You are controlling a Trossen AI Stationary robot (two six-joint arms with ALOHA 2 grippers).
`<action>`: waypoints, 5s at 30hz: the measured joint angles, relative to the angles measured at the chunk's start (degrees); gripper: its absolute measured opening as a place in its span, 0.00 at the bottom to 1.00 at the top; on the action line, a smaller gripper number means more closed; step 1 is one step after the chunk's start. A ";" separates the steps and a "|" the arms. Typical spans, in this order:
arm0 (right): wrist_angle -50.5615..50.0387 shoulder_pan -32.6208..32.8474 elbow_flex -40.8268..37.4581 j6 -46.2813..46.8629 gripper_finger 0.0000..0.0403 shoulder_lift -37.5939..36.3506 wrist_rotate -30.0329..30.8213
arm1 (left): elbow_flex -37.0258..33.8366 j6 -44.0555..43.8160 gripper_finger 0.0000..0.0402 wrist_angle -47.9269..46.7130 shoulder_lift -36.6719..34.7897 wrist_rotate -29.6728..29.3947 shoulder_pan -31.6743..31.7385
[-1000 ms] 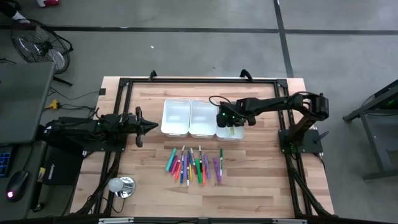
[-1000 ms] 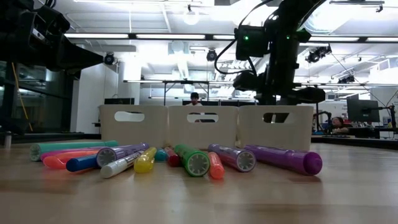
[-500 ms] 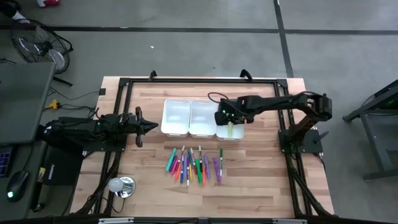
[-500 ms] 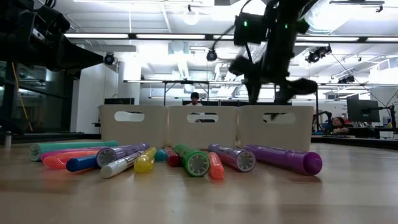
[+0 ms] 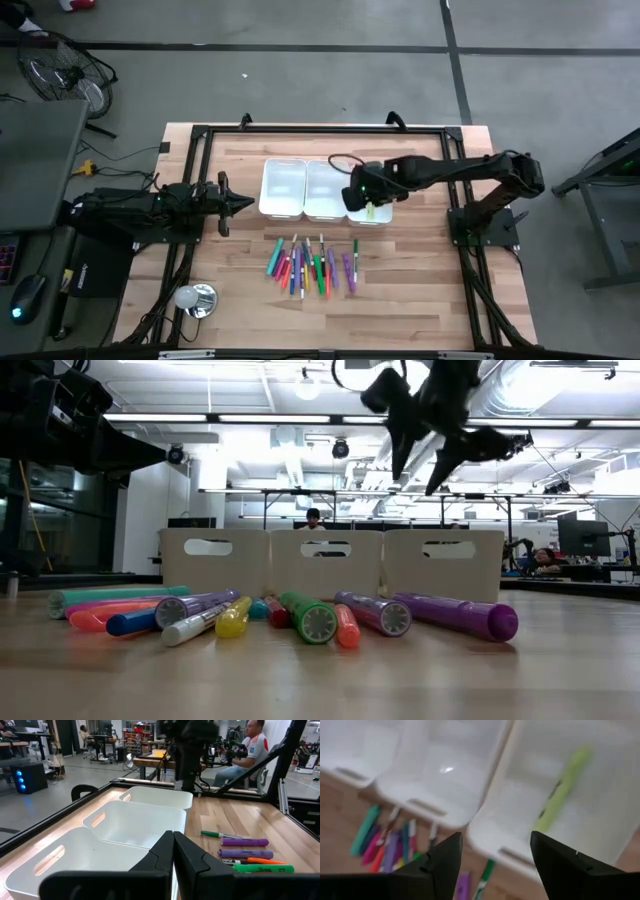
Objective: Pick & Place Markers
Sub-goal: Put the violet highlighter into the right white bin
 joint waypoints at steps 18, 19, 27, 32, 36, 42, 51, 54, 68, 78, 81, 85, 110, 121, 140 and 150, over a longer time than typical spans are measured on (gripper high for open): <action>9.19 13.78 2.70 14.17 0.56 9.11 -4.13 | 0.02 0.00 0.02 0.00 -0.02 0.02 0.00; 8.55 14.01 3.87 14.35 0.56 10.19 -4.24 | 0.02 0.00 0.02 0.00 -0.02 0.02 0.00; -8.18 14.51 20.80 13.98 0.56 21.27 -3.78 | 0.02 0.00 0.02 -0.01 0.00 0.01 0.00; -16.95 15.66 30.59 13.86 0.56 29.22 -3.80 | 0.01 0.01 0.02 -0.01 -0.01 0.01 0.00; -18.59 16.48 32.57 15.28 0.56 33.18 -4.55 | 0.02 0.00 0.02 0.00 -0.02 0.00 0.00; -16.50 16.90 29.20 17.81 0.56 34.56 -7.48 | 0.01 0.00 0.02 0.00 -0.01 0.00 0.00; -7.06 16.70 22.63 17.93 0.56 34.58 -9.99 | 0.00 0.00 0.02 0.00 0.00 0.00 0.00; -4.97 16.69 20.67 17.96 0.56 34.56 -11.00 | 0.01 0.01 0.02 0.00 0.00 0.02 0.00; 2.71 16.68 13.95 17.82 0.56 34.06 -13.33 | 0.02 0.00 0.02 0.00 -0.01 0.01 0.00; 2.82 17.10 13.44 16.38 0.50 34.18 -13.98 | 0.02 0.00 0.02 0.00 -0.02 0.02 0.00; 2.63 17.62 13.36 16.35 0.43 34.23 -13.75 | 0.02 0.00 0.02 -0.01 0.00 0.00 -0.01; 2.43 17.75 13.30 16.35 0.33 34.32 -14.31 | 0.01 0.00 0.02 0.00 -0.02 0.01 0.00; 2.90 18.03 13.30 16.59 0.15 34.40 -14.53 | 0.02 0.00 0.02 0.00 -0.02 0.00 0.00; 0.89 17.93 15.74 16.24 0.15 34.64 -14.01 | 0.02 0.01 0.02 0.00 -0.01 0.02 0.00; -19.77 14.55 35.63 11.04 0.14 34.10 -10.46 | 0.01 0.00 0.02 0.00 -0.01 0.01 0.00; -34.32 8.73 40.32 8.48 0.14 26.30 0.05 | 0.00 0.00 0.02 0.00 0.00 0.02 0.00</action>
